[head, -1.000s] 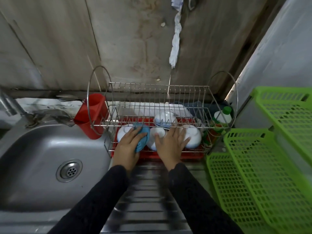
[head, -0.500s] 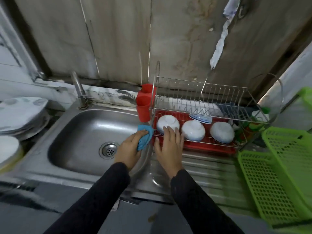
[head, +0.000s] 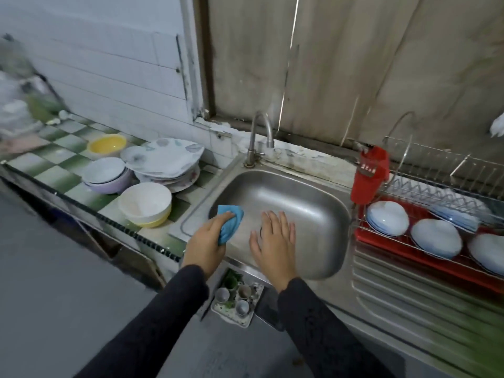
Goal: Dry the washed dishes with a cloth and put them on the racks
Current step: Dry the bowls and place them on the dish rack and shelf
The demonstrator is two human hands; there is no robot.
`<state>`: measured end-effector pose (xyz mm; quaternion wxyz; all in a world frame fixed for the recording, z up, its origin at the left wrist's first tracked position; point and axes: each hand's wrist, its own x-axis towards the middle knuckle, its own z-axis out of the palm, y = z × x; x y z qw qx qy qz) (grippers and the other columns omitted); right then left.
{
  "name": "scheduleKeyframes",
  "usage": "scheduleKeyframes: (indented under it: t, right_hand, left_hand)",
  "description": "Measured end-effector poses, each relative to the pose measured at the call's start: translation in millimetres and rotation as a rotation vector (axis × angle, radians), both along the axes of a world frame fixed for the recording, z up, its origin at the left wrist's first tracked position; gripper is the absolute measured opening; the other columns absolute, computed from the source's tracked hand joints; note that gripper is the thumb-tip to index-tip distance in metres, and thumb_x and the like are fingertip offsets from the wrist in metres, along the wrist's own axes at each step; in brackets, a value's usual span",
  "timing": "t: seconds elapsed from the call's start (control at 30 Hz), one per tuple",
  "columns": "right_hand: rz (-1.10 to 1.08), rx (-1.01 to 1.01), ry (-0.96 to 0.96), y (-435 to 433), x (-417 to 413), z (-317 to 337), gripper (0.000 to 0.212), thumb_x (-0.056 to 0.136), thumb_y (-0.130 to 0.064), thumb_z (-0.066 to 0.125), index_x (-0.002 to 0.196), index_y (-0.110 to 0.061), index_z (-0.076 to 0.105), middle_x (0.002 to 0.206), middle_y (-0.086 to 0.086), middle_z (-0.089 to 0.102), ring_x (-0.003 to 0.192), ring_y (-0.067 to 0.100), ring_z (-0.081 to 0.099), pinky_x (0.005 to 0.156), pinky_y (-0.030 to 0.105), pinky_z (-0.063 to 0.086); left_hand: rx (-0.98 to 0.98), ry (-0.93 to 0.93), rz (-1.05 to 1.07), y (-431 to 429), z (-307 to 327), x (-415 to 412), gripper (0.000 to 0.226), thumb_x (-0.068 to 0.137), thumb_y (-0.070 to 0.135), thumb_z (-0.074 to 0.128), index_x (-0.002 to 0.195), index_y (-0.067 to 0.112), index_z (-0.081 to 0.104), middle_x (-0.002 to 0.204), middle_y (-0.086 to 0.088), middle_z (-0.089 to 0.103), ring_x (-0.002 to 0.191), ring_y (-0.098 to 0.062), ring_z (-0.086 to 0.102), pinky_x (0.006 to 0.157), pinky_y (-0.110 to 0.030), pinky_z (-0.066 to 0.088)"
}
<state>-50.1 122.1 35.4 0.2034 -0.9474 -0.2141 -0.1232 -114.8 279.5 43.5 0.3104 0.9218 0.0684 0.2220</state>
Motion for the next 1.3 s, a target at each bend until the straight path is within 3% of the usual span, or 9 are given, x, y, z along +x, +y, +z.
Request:
scheduleKeyframes:
  t: [0.1, 0.3, 0.47, 0.57, 0.83, 1.03, 1.17, 1.3]
  right_hand:
    - [0.055, -0.006, 0.019, 41.0, -5.6, -2.0, 0.060, 0.095, -0.044, 0.034, 0.142, -0.010, 0.053, 0.145, 0.009, 0.055, 0.143, 0.034, 0.041, 0.119, 0.054, 0.024]
    - [0.225, -0.043, 0.076, 118.2, 2.0, -5.2, 0.058, 0.100, -0.037, 0.047, 0.151, -0.010, 0.041, 0.157, 0.009, 0.041, 0.152, 0.033, 0.022, 0.124, 0.052, 0.007]
    - [0.319, -0.028, 0.108, 190.4, 25.0, -7.2, 0.062, 0.098, -0.039, 0.041, 0.152, -0.009, 0.039, 0.157, 0.011, 0.041, 0.152, 0.034, 0.022, 0.124, 0.053, 0.010]
    - [0.381, -0.037, 0.136, 234.5, 45.2, -6.8, 0.060, 0.103, -0.039, 0.043, 0.155, -0.012, 0.032, 0.162, 0.007, 0.032, 0.154, 0.030, 0.013, 0.124, 0.051, 0.004]
    - [0.472, -0.111, 0.143, 339.8, 91.4, 0.8, 0.061, 0.104, -0.038, 0.038, 0.158, -0.013, 0.026, 0.165, 0.004, 0.026, 0.155, 0.027, 0.009, 0.126, 0.048, 0.003]
    - [0.511, -0.136, 0.189, 408.8, 98.9, -8.6, 0.060, 0.105, -0.036, 0.038, 0.158, -0.012, 0.025, 0.165, 0.006, 0.026, 0.155, 0.029, 0.009, 0.124, 0.047, 0.002]
    - [0.484, -0.160, 0.152, 473.0, 95.1, -23.4, 0.061, 0.102, -0.038, 0.037, 0.155, -0.009, 0.033, 0.161, 0.010, 0.034, 0.153, 0.032, 0.021, 0.124, 0.050, 0.010]
    - [0.434, -0.209, 0.238, 533.6, 90.8, -30.9, 0.061, 0.105, -0.039, 0.037, 0.159, -0.013, 0.024, 0.165, 0.008, 0.024, 0.154, 0.028, 0.013, 0.124, 0.046, 0.005]
  left_hand:
    - [-0.027, 0.026, 0.088, 37.4, -1.5, -16.8, 0.062, 0.077, -0.008, 0.064, 0.134, 0.018, 0.058, 0.133, -0.010, 0.061, 0.109, -0.031, 0.062, 0.088, -0.032, 0.048]
    - [-0.061, 0.047, 0.259, 106.9, -9.7, -30.9, 0.061, 0.077, -0.006, 0.063, 0.131, 0.021, 0.058, 0.130, -0.006, 0.063, 0.107, -0.031, 0.062, 0.085, -0.036, 0.051]
    - [-0.072, 0.064, 0.362, 165.7, -13.6, -25.4, 0.059, 0.077, -0.007, 0.060, 0.128, 0.023, 0.059, 0.131, -0.001, 0.062, 0.107, -0.028, 0.062, 0.084, -0.038, 0.053]
    - [-0.095, 0.088, 0.438, 205.7, -13.9, -13.1, 0.059, 0.078, -0.007, 0.058, 0.129, 0.022, 0.059, 0.132, -0.003, 0.061, 0.109, -0.028, 0.061, 0.085, -0.037, 0.051]
    - [-0.122, 0.090, 0.519, 303.1, -11.4, 17.6, 0.050, 0.082, 0.004, 0.068, 0.127, 0.024, 0.060, 0.129, 0.001, 0.063, 0.108, -0.024, 0.062, 0.090, -0.034, 0.051]
    - [-0.151, 0.096, 0.557, 363.6, -13.0, 22.7, 0.057, 0.077, -0.007, 0.059, 0.126, 0.020, 0.061, 0.126, -0.001, 0.064, 0.104, -0.025, 0.062, 0.086, -0.033, 0.051]
    - [-0.172, 0.109, 0.546, 427.1, -19.3, 22.1, 0.060, 0.075, -0.009, 0.060, 0.128, 0.019, 0.060, 0.127, -0.004, 0.064, 0.105, -0.027, 0.062, 0.088, -0.037, 0.052]
    - [-0.167, 0.152, 0.499, 486.6, -21.0, 21.4, 0.060, 0.076, -0.007, 0.059, 0.130, 0.019, 0.059, 0.129, -0.004, 0.063, 0.108, -0.027, 0.061, 0.088, -0.035, 0.051]
